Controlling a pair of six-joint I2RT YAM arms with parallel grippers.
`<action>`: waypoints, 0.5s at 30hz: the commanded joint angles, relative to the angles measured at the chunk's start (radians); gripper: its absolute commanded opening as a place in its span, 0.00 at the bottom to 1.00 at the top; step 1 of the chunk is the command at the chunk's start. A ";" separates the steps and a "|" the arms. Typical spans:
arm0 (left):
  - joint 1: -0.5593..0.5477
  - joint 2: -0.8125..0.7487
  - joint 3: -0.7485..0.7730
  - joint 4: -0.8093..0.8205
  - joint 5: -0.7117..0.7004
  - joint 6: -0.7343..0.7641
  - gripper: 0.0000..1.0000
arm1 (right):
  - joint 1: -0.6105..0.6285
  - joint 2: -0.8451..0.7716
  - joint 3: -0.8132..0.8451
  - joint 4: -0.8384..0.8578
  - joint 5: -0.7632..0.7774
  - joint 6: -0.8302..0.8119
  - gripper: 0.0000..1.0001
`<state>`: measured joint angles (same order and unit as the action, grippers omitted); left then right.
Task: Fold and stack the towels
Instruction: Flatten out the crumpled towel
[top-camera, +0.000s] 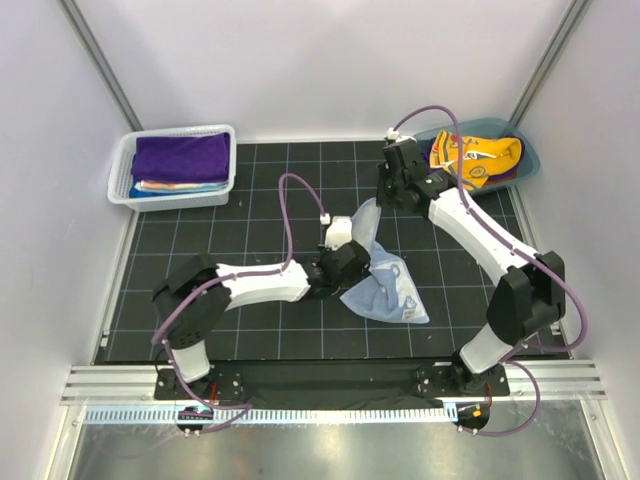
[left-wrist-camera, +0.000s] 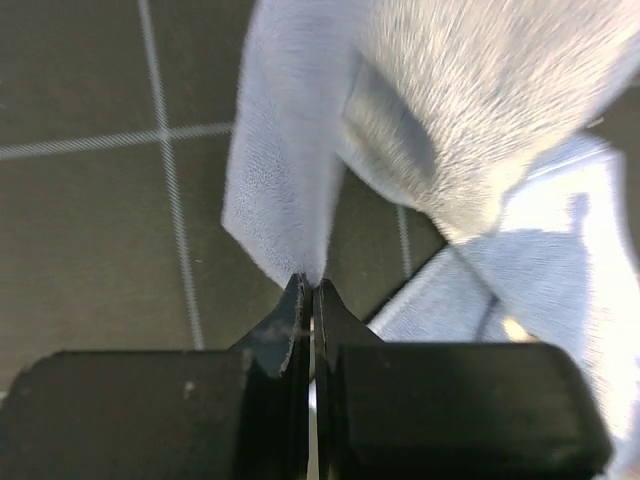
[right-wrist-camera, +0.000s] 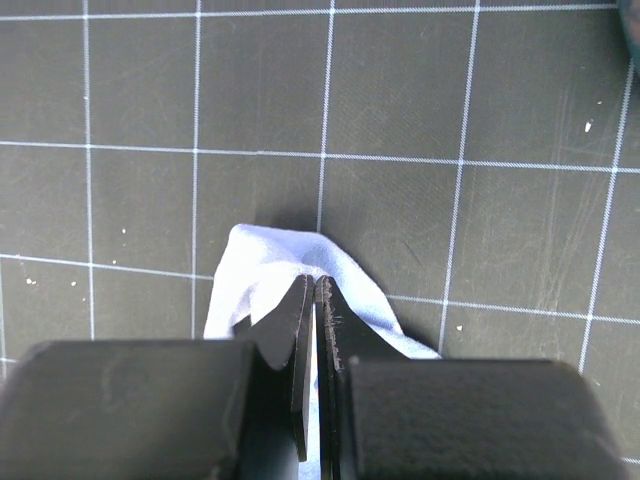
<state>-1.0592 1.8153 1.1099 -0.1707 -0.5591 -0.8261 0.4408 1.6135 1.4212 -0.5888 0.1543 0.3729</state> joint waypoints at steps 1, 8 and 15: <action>-0.005 -0.149 0.004 -0.032 -0.096 0.050 0.00 | -0.005 -0.089 -0.007 0.024 0.002 0.003 0.01; -0.005 -0.373 0.039 -0.153 -0.095 0.191 0.00 | -0.005 -0.230 -0.013 -0.002 -0.025 -0.025 0.01; -0.005 -0.635 0.060 -0.207 0.097 0.355 0.00 | -0.005 -0.423 0.015 -0.040 -0.099 -0.081 0.01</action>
<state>-1.0595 1.2854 1.1259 -0.3462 -0.5495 -0.5888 0.4408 1.2701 1.4052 -0.6235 0.1024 0.3347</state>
